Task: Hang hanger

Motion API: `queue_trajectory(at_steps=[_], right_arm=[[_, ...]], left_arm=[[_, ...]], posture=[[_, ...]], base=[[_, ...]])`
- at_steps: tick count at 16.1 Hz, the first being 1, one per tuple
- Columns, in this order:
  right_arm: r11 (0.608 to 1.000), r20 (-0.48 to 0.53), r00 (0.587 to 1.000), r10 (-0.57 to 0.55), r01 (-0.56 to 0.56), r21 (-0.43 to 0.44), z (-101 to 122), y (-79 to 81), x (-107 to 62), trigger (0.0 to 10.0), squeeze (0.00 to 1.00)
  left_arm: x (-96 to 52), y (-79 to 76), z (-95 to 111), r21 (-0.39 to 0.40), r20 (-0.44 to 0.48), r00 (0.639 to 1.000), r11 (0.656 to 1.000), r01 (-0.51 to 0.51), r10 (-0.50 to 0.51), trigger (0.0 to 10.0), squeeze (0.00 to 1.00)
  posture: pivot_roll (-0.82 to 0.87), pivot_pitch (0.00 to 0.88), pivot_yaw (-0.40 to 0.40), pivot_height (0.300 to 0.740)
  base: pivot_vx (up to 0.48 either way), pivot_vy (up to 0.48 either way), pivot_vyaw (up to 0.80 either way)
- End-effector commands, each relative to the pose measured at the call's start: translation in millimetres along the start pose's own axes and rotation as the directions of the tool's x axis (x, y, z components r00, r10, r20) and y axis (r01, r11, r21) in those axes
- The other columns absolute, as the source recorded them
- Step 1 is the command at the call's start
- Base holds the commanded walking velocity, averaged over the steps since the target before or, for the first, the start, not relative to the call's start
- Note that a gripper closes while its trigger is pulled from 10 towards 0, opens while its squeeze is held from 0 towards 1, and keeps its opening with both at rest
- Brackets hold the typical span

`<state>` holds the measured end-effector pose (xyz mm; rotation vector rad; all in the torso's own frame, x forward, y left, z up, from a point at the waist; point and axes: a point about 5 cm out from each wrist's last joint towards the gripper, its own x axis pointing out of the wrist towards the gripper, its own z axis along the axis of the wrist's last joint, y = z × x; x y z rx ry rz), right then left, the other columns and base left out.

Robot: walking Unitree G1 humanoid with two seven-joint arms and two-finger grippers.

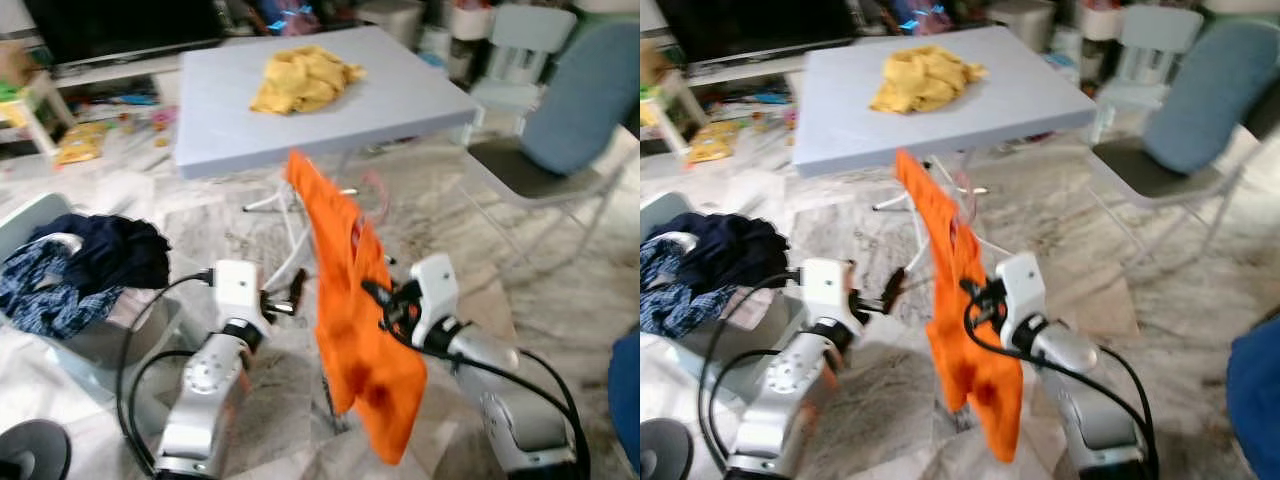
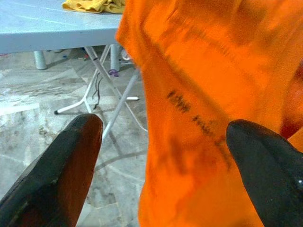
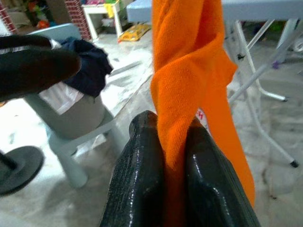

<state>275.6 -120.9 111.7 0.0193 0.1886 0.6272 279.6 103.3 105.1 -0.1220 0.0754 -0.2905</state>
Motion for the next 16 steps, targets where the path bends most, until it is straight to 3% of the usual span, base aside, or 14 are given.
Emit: queue_trajectory(at_steps=[1, 5, 7, 12, 16], right_arm=[[0.994, 0.026, 0.993, 0.111, -0.111, -0.021, 9, 15.3, -0.4, 10.0, 0.00], [0.966, 0.022, 0.966, 0.258, -0.258, 0.002, 19, 19.6, -17.7, 10.0, 0.00], [0.958, 0.027, 0.957, 0.288, -0.288, -0.008, 24, 21.9, -20.6, 10.0, 0.00], [0.948, 0.045, 0.947, 0.317, -0.317, -0.012, 34, 28.6, -18.4, 10.0, 0.00], [0.973, 0.036, 0.973, 0.228, -0.226, -0.045, 35, 17.8, -10.4, 10.0, 0.00]], left_arm=[[-0.7, 5.7, 3, 0.013, 0.014, 1.000, 1.000, -0.006, 0.005, 10.0, 0.00], [1.0, 11.3, 3, 0.018, 0.013, 1.000, 1.000, -0.003, 0.003, 10.0, 0.00], [1.4, 5.3, 1, 0.012, 0.006, 1.000, 1.000, 0.024, -0.024, 10.0, 0.00], [2.2, -18.0, 6, -0.070, 0.046, 0.985, 0.983, 0.172, -0.169, 10.0, 0.00], [-3.3, -22.6, 4, -0.045, 0.019, 0.971, 0.970, 0.241, -0.240, 10.0, 0.00]], posture=[[-0.13, 0.025, 0.010, 0.740], [-0.13, 0.023, 0.012, 0.740], [-0.14, 0.021, 0.014, 0.740], [-0.14, 0.012, 0.011, 0.740], [-0.14, 0.016, 0.009, 0.740]], base=[[0.000, 0.000, 0.00], [0.000, 0.000, 0.00], [0.000, 0.000, 0.00], [0.000, 0.000, 0.00], [0.000, 0.000, 0.00]])
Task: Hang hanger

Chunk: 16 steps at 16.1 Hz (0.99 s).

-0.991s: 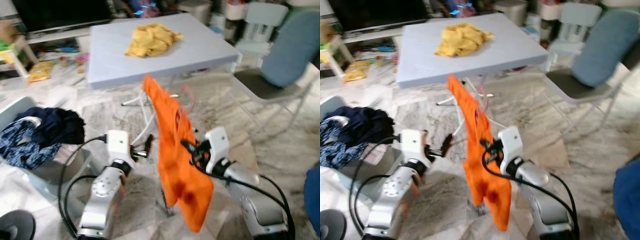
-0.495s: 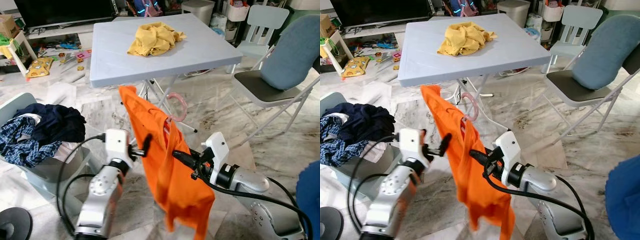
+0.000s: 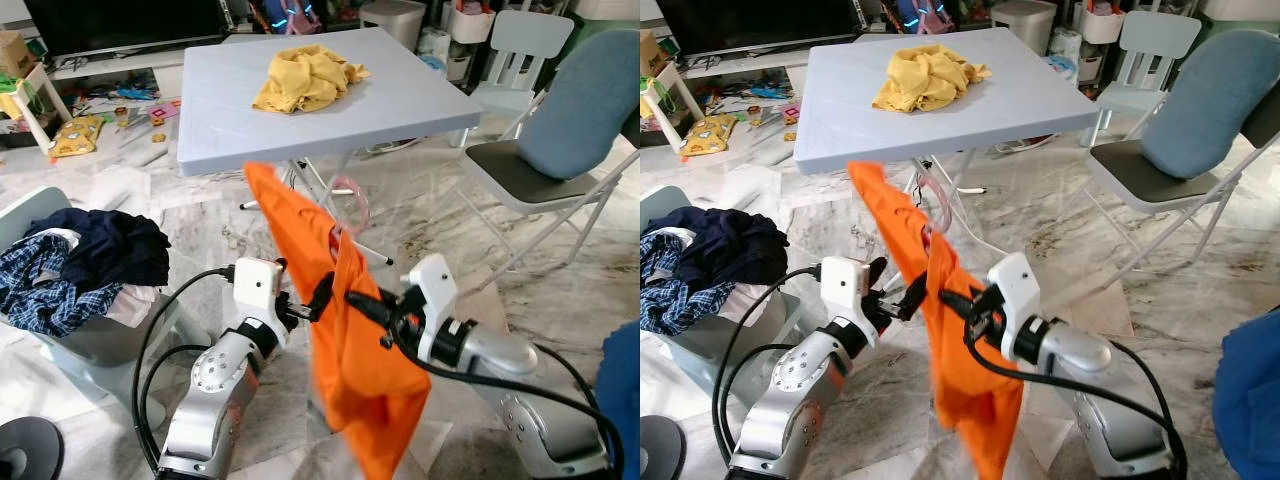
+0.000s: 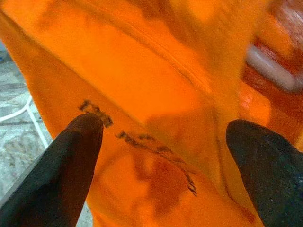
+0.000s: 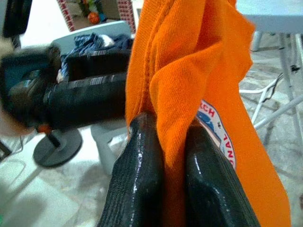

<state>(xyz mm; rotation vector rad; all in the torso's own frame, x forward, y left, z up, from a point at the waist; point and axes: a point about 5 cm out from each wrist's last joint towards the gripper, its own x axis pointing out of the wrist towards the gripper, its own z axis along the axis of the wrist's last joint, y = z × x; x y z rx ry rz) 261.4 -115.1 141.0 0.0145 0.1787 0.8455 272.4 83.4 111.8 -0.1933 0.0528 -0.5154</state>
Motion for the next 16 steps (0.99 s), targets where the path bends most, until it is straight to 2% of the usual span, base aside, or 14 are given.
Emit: queue_trajectory(at_steps=[1, 3, 4, 6, 8, 11, 14, 16], right_arm=[[1.000, 0.047, 0.999, 0.019, -0.019, -0.010, 11, 3.3, 5.4, 10.0, 0.00], [0.997, 0.063, 0.995, 0.077, -0.077, -0.006, 15, 11.4, 6.3, 10.0, 0.00], [0.990, 0.066, 0.988, 0.139, -0.139, -0.008, 17, 18.4, 3.9, 10.0, 0.00], [0.987, 0.056, 0.985, 0.162, -0.162, -0.011, 17, 20.3, 2.5, 10.0, 0.00], [0.975, 0.042, 0.974, 0.221, -0.221, -0.012, 17, 26.7, -1.1, 10.0, 0.00], [0.960, 0.017, 0.960, 0.281, -0.281, -0.001, 16, 31.0, -8.9, 10.0, 0.00], [0.958, -0.011, 0.958, 0.286, -0.286, -0.009, 16, 26.0, -14.5, 10.0, 0.00], [0.956, -0.019, 0.956, 0.293, -0.293, -0.009, 16, 25.2, -16.2, 10.0, 0.00]], left_arm=[[-3.2, 0.1, -1, 0.019, -0.010, 1.000, 1.000, 0.008, -0.008, 10.0, 0.00], [-4.7, 3.6, -2, 0.051, -0.007, 1.000, 0.999, 0.009, -0.008, 10.0, 0.00], [-2.4, 5.6, 3, 0.070, 0.011, 0.999, 0.997, 0.036, -0.037, 4.9, 0.00], [-1.5, 6.3, 5, 0.104, 0.007, 0.998, 0.992, 0.064, -0.065, 1.7, 0.00], [-1.1, 13.3, 6, 0.126, 0.008, 0.999, 0.991, 0.049, -0.050, 0.0, 0.00], [-0.2, 24.4, 7, 0.167, 0.009, 1.000, 0.986, 0.012, -0.014, 0.0, 0.00], [-1.8, 39.1, 6, 0.205, 0.003, 0.997, 0.976, -0.072, 0.073, 0.0, 0.00], [-2.3, 43.4, 5, 0.220, 0.003, 0.995, 0.971, -0.094, 0.096, 0.0, 0.00]], posture=[[-0.14, 0.017, 0.010, 0.740], [-0.14, 0.019, 0.008, 0.740], [-0.14, 0.021, 0.008, 0.740], [-0.14, 0.022, 0.011, 0.740], [-0.15, 0.023, 0.013, 0.740], [-0.15, 0.024, 0.014, 0.740], [-0.15, 0.024, 0.013, 0.740], [-0.15, 0.023, 0.013, 0.740]], base=[[0.000, 0.000, 0.00], [0.000, 0.000, 0.00], [0.000, 0.000, 0.00], [0.000, 0.000, 0.00], [0.000, 0.000, 0.00], [0.000, 0.000, 0.00], [0.000, 0.000, 0.00], [0.000, 0.000, 0.00]])
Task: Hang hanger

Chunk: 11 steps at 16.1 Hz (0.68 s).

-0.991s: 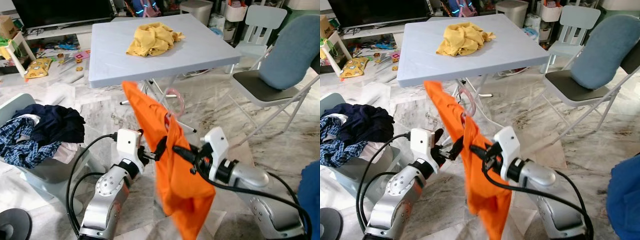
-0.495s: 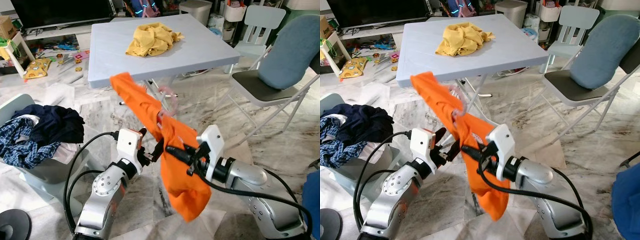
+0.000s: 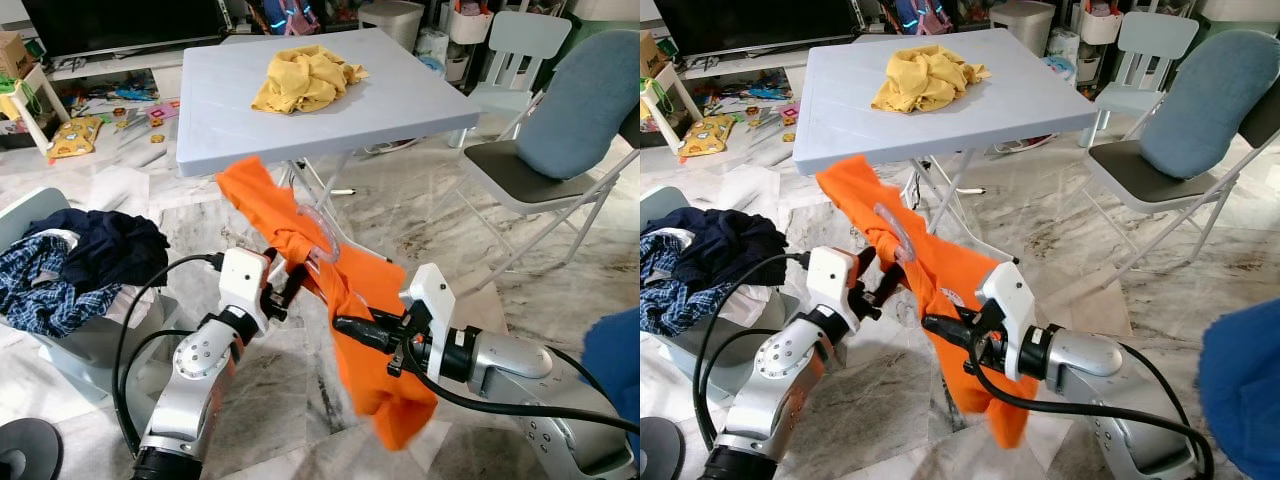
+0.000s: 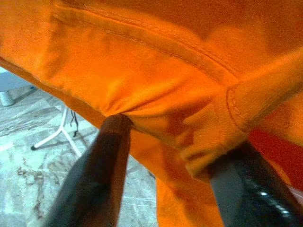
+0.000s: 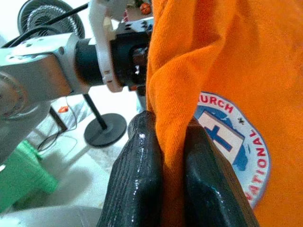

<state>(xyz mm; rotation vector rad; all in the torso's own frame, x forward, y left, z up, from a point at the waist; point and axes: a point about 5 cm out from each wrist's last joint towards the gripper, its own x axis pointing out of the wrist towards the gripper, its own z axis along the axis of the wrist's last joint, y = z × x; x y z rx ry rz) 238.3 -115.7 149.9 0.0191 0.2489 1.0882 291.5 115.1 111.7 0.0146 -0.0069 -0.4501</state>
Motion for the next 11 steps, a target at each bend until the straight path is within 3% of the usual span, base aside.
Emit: queue_trajectory(at_steps=[1, 5, 6, 11], right_arm=[[0.997, 0.019, 0.998, 0.066, -0.065, -0.036, 9, 7.6, -1.4, 10.0, 0.00], [0.995, -0.067, 0.995, 0.078, -0.081, -0.054, -3, 5.2, -13.8, 10.0, 0.00], [0.995, -0.119, 0.992, -0.027, 0.014, -0.104, -12, -10.5, -19.9, 10.0, 0.00], [0.979, -0.149, 0.980, -0.129, 0.102, -0.177, -16, -27.3, -21.3, 10.0, 0.00]], left_arm=[[-3.0, 15.9, -5, 0.034, -0.031, 0.996, 0.996, -0.077, 0.079, 0.0, 0.00], [-6.1, 34.7, -6, 0.071, -0.041, 0.985, 0.983, -0.167, 0.170, 0.0, 0.00], [-6.5, 38.9, -6, 0.072, -0.042, 0.981, 0.980, -0.186, 0.189, 0.0, 0.00], [-5.4, 30.3, -8, 0.064, -0.038, 0.986, 0.985, -0.161, 0.164, 0.0, 0.00]], posture=[[-0.15, 0.022, 0.013, 0.740], [-0.15, 0.025, 0.015, 0.740], [-0.15, 0.025, 0.015, 0.740], [-0.15, 0.025, 0.016, 0.740]], base=[[0.000, 0.000, 0.00], [0.000, 0.000, 0.00], [0.000, 0.000, 0.00], [0.000, 0.000, 0.00]])
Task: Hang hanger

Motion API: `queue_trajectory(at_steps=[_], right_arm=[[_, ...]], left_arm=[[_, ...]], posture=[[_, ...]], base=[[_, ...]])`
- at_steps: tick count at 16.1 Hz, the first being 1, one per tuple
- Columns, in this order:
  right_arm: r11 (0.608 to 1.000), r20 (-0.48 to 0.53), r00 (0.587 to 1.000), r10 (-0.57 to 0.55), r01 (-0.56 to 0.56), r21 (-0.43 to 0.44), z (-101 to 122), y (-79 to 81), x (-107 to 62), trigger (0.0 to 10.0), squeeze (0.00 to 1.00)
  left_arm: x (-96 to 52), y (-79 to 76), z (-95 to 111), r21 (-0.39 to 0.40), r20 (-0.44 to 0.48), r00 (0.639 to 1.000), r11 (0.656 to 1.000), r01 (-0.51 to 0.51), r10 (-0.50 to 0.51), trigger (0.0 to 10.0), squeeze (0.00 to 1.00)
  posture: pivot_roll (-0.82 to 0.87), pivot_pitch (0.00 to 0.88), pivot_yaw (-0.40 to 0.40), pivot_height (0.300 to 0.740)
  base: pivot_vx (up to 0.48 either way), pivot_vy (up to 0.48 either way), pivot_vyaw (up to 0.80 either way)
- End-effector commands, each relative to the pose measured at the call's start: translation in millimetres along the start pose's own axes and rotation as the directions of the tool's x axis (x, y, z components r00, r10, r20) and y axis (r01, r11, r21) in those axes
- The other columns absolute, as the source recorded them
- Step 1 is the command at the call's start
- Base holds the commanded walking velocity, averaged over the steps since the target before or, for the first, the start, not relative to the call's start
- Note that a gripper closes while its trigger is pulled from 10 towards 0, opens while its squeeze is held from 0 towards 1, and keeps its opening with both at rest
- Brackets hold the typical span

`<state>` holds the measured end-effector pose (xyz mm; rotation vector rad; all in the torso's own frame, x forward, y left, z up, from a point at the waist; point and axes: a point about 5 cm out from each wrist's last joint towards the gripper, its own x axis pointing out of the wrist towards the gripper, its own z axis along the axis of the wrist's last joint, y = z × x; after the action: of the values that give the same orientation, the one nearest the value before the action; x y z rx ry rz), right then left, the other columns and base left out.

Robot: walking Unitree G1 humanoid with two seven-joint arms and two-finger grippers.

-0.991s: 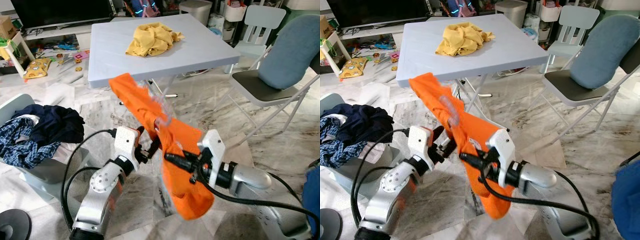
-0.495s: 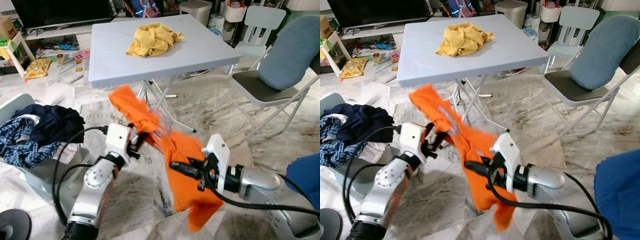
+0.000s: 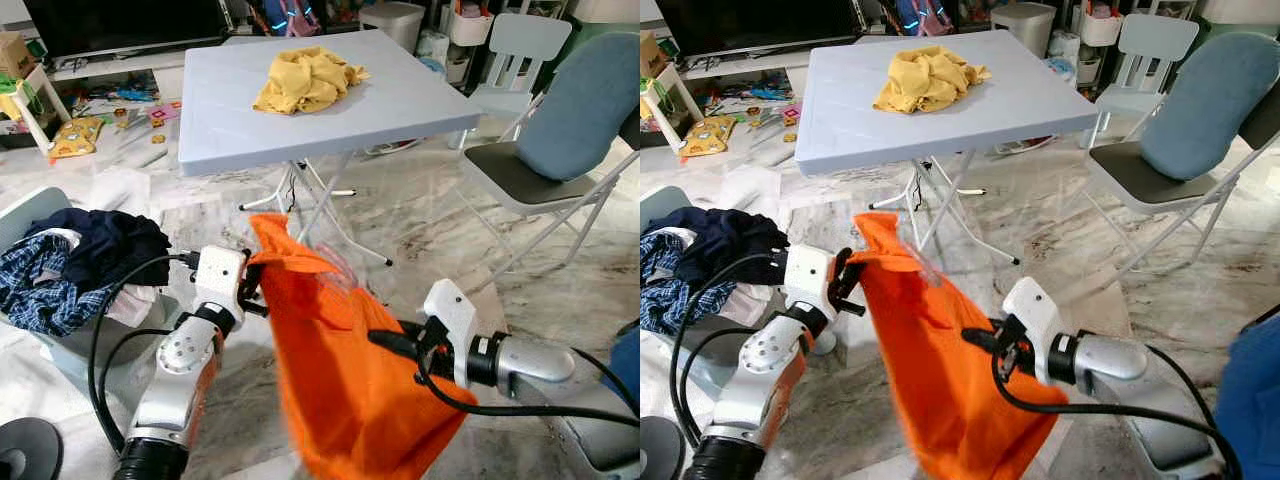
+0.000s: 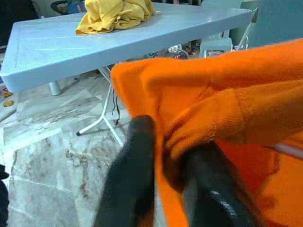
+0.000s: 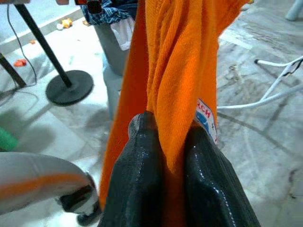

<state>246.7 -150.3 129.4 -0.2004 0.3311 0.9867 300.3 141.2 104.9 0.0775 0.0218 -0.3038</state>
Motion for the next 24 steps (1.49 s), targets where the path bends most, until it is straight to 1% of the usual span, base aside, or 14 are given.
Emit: queue_trajectory(at_steps=[1, 4, 6, 7, 8, 10, 12, 14, 17, 18, 20, 21, 22, 24], right_arm=[[0.999, 0.009, 1.000, -0.007, 0.008, -0.050, 5, -2.7, 0.4, 10.0, 0.00], [0.996, -0.020, 1.000, 0.013, -0.015, -0.085, -1, -1.3, -1.7, 10.0, 0.00], [0.991, -0.065, 0.997, 0.052, -0.060, -0.120, -8, -2.8, -13.7, 10.0, 0.00], [0.990, -0.070, 0.996, 0.053, -0.061, -0.124, -8, -3.6, -15.0, 10.0, 0.00], [0.984, -0.114, 0.991, 0.072, -0.089, -0.154, -12, -8.4, -27.1, 10.0, 0.00], [0.972, -0.217, 0.975, 0.055, -0.101, -0.210, -21, -19.8, -44.8, 10.0, 0.00], [0.946, -0.347, 0.938, 0.010, -0.122, -0.300, -31, -34.0, -64.4, 10.0, 0.00], [0.930, -0.390, 0.920, -0.038, -0.110, -0.350, -33, -45.0, -76.0, 10.0, 0.00], [0.921, -0.388, 0.921, -0.042, -0.115, -0.371, -22, -59.8, -106.5, 10.0, 0.00], [0.922, -0.386, 0.922, -0.040, -0.115, -0.370, -20, -61.8, -110.6, 10.0, 0.00], [0.918, -0.337, 0.941, -0.029, -0.108, -0.381, -2, -66.8, -126.2, 10.0, 0.00], [0.921, -0.287, 0.958, 0.001, -0.113, -0.374, 11, -67.4, -135.9, 10.0, 0.00], [0.921, -0.266, 0.964, 0.025, -0.126, -0.369, 17, -66.0, -140.5, 10.0, 0.00], [0.914, -0.295, 0.954, 0.054, -0.166, -0.371, 18, -65.0, -151.1, 10.0, 0.00]], left_arm=[[-1.5, 3.2, -1, 0.006, 0.000, 1.000, 1.000, -0.019, 0.019, 0.0, 0.00], [-2.5, 8.1, -2, 0.024, -0.006, 0.999, 0.999, -0.045, 0.045, 0.0, 0.00], [-2.5, 20.2, -1, 0.059, -0.009, 0.993, 0.992, -0.114, 0.115, 0.0, 0.00], [-2.6, 20.9, -1, 0.060, -0.010, 0.993, 0.991, -0.117, 0.118, 0.0, 0.00], [-3.5, 25.0, -2, 0.075, -0.018, 0.991, 0.988, -0.133, 0.135, 0.0, 0.00], [-4.1, 27.7, -2, 0.079, -0.023, 0.989, 0.986, -0.144, 0.146, 0.0, 0.00], [-3.8, 27.1, -2, 0.079, -0.025, 0.989, 0.986, -0.145, 0.147, 0.0, 0.00], [-4.1, 26.5, -3, 0.078, -0.031, 0.989, 0.987, -0.140, 0.143, 0.0, 0.00], [-4.9, 27.4, -6, 0.058, -0.054, 0.989, 0.990, -0.132, 0.135, 0.0, 0.00], [-5.1, 27.6, -7, 0.052, -0.059, 0.990, 0.990, -0.128, 0.131, 0.0, 0.00], [-5.3, 27.9, -11, 0.031, -0.087, 0.990, 0.994, -0.107, 0.110, 0.0, 0.00], [-5.1, 26.1, -14, -0.004, -0.102, 0.991, 0.996, -0.086, 0.085, 0.0, 0.00], [-5.0, 23.9, -15, -0.024, -0.114, 0.991, 0.997, -0.068, 0.065, 0.0, 0.00], [-5.7, 20.1, -18, -0.016, -0.130, 0.991, 0.999, -0.028, 0.025, 0.0, 0.00]], posture=[[-0.15, 0.025, 0.016, 0.740], [-0.15, 0.027, 0.016, 0.740], [-0.15, 0.030, 0.016, 0.740], [-0.15, 0.030, 0.016, 0.740], [-0.16, 0.032, 0.017, 0.740], [-0.16, 0.035, 0.018, 0.740], [-0.17, 0.037, 0.019, 0.740], [-0.17, 0.038, 0.020, 0.740], [-0.17, 0.043, 0.026, 0.740], [-0.17, 0.044, 0.026, 0.740], [-0.18, 0.045, 0.030, 0.740], [-0.19, 0.047, 0.032, 0.740], [-0.19, 0.046, 0.032, 0.740], [-0.20, 0.048, 0.033, 0.740]], base=[[0.000, 0.000, 0.00], [0.000, 0.000, 0.00], [0.000, 0.000, 0.00], [0.000, 0.000, 0.00], [0.000, 0.000, 0.00], [0.000, 0.000, 0.00], [0.000, 0.000, 0.00], [0.000, 0.000, 0.00], [0.000, 0.000, 0.00], [0.000, 0.000, 0.00], [0.000, 0.000, 0.00], [0.000, 0.000, 0.00], [0.000, 0.000, 0.00], [0.000, 0.000, 0.00]])
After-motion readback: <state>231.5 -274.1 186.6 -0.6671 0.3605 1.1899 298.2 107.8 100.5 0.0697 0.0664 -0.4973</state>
